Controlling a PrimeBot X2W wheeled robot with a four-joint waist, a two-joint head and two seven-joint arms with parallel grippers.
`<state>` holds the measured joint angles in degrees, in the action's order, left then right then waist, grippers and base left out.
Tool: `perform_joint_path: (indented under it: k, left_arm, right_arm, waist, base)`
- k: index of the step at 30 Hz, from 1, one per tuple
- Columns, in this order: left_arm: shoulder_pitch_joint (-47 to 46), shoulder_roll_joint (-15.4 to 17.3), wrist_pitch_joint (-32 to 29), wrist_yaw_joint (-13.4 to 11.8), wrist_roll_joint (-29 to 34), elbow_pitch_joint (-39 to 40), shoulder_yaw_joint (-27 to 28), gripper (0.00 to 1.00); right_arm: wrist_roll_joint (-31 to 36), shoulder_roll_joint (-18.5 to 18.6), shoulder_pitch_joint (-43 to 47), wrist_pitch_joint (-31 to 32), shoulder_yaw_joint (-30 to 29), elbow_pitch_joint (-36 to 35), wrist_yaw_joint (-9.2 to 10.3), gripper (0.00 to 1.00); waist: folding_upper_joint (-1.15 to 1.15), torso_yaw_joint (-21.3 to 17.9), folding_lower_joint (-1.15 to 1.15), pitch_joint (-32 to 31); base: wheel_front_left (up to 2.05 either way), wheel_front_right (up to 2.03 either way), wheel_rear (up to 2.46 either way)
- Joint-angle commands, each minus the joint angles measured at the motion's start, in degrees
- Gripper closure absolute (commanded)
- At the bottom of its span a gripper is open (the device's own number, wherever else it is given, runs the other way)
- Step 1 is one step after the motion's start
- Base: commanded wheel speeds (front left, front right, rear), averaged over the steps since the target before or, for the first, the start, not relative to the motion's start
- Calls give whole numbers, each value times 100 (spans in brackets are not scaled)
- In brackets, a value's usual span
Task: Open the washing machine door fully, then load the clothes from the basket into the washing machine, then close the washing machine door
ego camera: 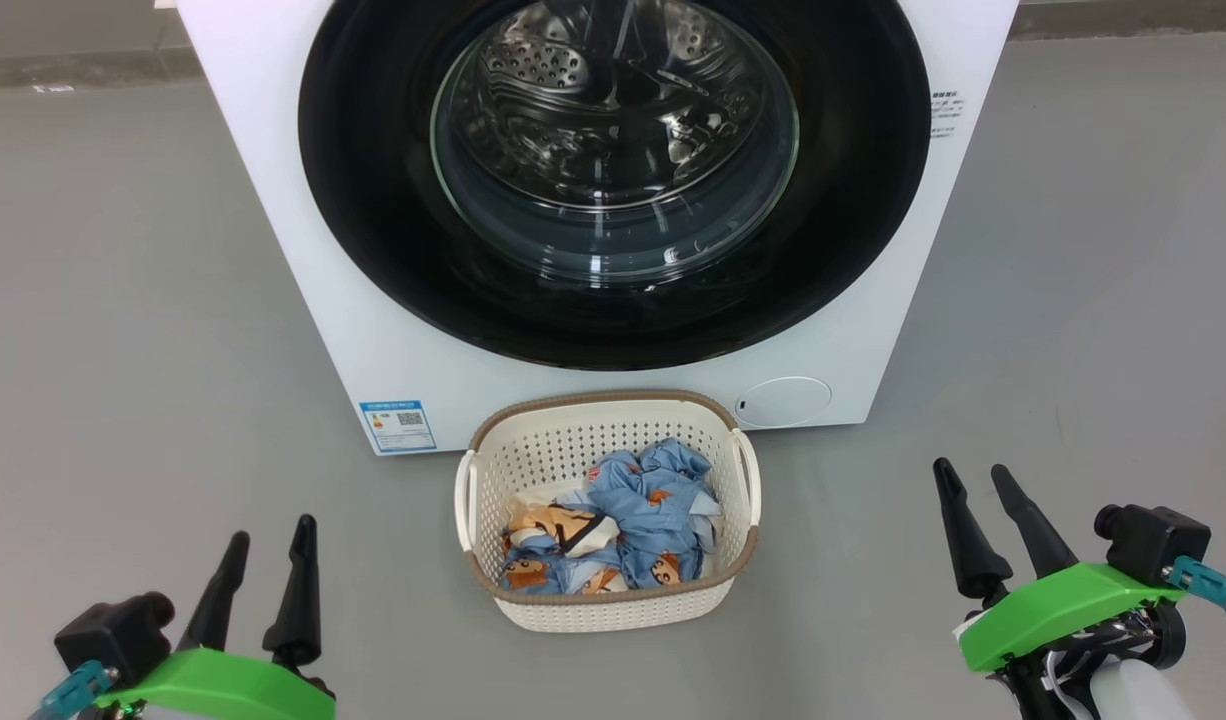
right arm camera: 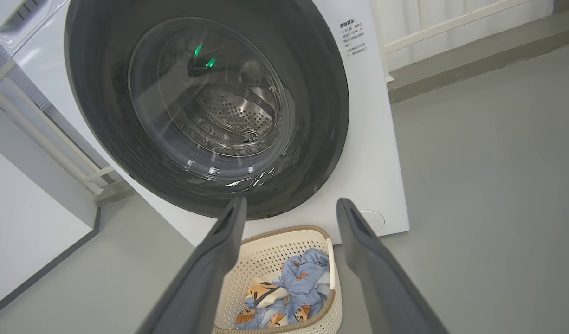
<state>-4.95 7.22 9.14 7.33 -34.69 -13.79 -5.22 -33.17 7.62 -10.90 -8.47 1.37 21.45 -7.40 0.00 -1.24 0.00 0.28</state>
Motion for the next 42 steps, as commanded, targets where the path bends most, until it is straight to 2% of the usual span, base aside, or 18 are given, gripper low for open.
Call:
perform_joint_path:
  k: [1, 29, 42]
  left_arm:
    - [-269, 137, 84, 11, 211, 110, 156, 0]
    - [-294, 112, 574, -96, 2677, -166, 500, 0]
    - [-346, 23, 586, -278, 2657, -499, 739, 0]
  right_arm:
    - [204, 29, -264, -81, 106, -107, -7, 0]
    - [2235, 46, -428, -283, 166, 134, -9, 0]
    - [2374, -43, -405, -338, -58, 130, -9, 0]
  waist:
    - [0, -2, 0, 5]
    - [0, -39, 0, -55]
    - [0, -51, 0, -59]
  base:
    - [0, 0, 0]
    - [0, 0, 0]
    - [0, 0, 0]
